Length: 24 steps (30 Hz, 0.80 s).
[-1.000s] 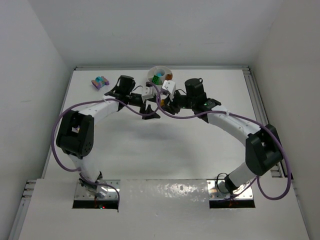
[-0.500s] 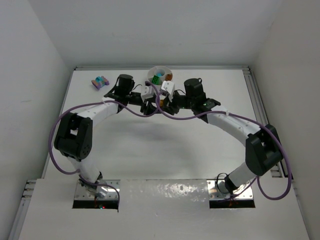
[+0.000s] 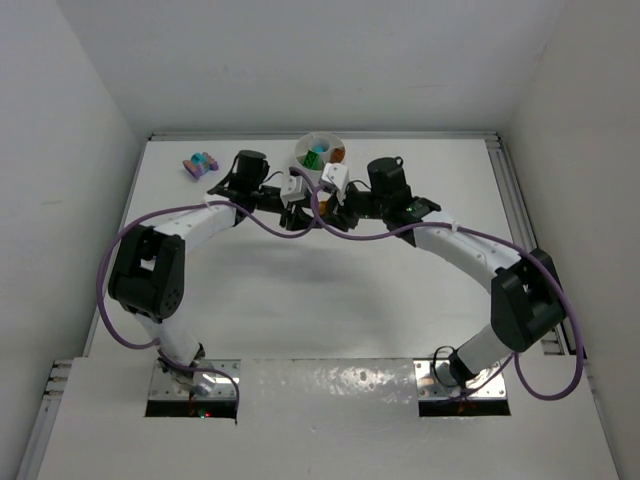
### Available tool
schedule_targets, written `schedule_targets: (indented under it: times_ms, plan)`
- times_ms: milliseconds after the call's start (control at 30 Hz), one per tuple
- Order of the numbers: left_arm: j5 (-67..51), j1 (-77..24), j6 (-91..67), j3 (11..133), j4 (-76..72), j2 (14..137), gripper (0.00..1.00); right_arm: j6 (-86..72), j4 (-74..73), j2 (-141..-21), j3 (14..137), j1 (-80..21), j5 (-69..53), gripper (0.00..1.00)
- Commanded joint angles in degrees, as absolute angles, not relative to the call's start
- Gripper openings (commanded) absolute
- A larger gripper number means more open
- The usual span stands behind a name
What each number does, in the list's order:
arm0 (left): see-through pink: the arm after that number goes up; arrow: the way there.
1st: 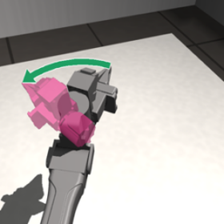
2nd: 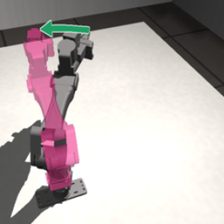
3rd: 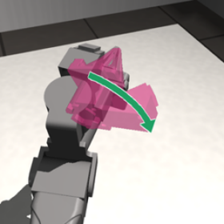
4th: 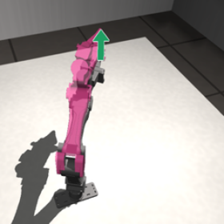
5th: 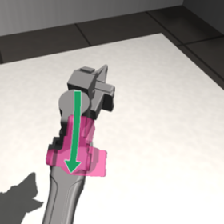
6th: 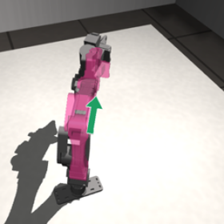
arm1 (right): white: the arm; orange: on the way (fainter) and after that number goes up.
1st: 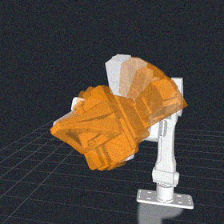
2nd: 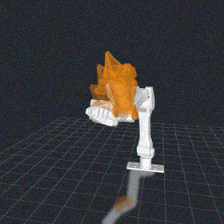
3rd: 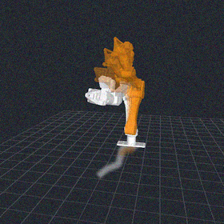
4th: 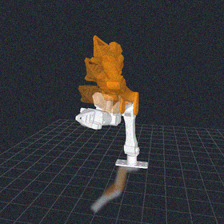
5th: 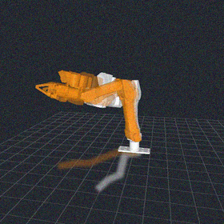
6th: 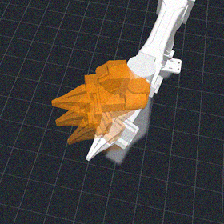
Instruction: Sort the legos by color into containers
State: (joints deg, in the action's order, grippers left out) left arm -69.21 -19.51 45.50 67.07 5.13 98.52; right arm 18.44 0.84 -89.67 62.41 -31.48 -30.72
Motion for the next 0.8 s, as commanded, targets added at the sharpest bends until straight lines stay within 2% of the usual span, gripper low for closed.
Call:
schedule_targets:
  times_ms: [0, 33, 67, 133, 167, 333, 500, 700, 767]
  plan:
    - [-70.7, -19.6, 50.0, 67.9, 6.9, 96.5, 0.03, 18.1, 3.3, -88.2, 65.7, -32.0, -33.0, 0.00]
    - [-70.6, -19.4, 51.5, 68.0, 7.4, 96.5, 0.17, 18.3, 3.1, -88.0, 65.7, -32.0, -33.0, 0.00]
    - [-70.6, -19.3, 52.5, 68.1, 8.9, 96.5, 0.37, 18.5, 2.9, -87.9, 65.7, -32.0, -32.9, 0.00]
    - [-70.8, -18.8, 54.3, 68.2, 10.1, 96.5, 0.55, 19.6, 1.9, -87.6, 66.1, -32.0, -32.9, 0.00]
    - [-71.0, -18.6, 54.6, 68.2, 10.0, 96.6, 0.58, 19.9, 1.3, -87.6, 66.3, -32.0, -32.8, 0.00]
    - [-71.2, -18.0, 54.3, 68.4, 8.0, 96.7, 0.52, 20.0, 0.2, -87.3, 66.6, -32.0, -34.3, 0.00]
    - [-71.1, -18.1, 50.0, 68.0, 3.7, 96.9, 0.36, 20.3, -1.7, -86.7, 66.3, -32.0, -34.4, 0.00]
    - [-71.8, -18.1, 46.9, 67.9, 1.0, 96.7, 0.36, 20.5, -2.0, -86.8, 65.9, -32.1, -34.4, 0.00]
    - [-72.1, -18.1, 46.5, 67.9, 1.0, 96.7, 0.45, 20.3, -1.8, -86.7, 65.7, -32.0, -34.2, 0.00]
